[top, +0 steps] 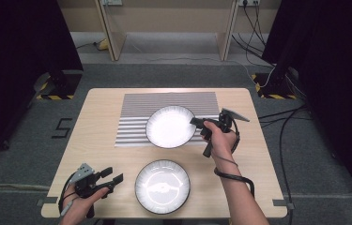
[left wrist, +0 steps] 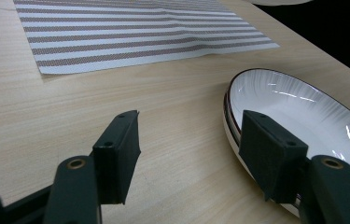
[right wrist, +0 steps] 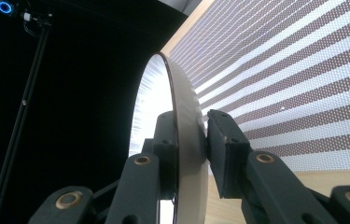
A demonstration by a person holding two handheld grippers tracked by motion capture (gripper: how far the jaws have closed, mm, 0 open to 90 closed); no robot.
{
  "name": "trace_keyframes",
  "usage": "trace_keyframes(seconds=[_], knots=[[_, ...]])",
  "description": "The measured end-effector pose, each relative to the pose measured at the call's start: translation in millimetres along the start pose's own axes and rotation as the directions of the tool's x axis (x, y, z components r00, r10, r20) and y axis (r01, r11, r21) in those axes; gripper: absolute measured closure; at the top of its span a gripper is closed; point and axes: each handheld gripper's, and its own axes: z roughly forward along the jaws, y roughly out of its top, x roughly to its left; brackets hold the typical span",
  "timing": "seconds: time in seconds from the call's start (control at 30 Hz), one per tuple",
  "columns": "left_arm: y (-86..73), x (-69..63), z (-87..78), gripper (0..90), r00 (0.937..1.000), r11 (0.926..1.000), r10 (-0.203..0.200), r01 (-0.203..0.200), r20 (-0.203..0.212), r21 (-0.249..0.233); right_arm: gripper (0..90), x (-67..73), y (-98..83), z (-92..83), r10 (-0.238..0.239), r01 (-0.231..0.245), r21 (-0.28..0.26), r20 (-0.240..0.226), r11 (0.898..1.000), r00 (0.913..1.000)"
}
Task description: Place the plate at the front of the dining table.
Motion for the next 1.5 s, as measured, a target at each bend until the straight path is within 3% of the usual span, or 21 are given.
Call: trace_keyframes(seconds=[1.5], knots=[[-1.2, 0.7, 1.6, 37.7, 1.0, 1.0, -0.001, 0.001, 0.003, 0.007, 73.8, 1.8, 17.3, 11.5, 0.028, -0.027, -0.026, 0.026, 0.999, 0.9993]])
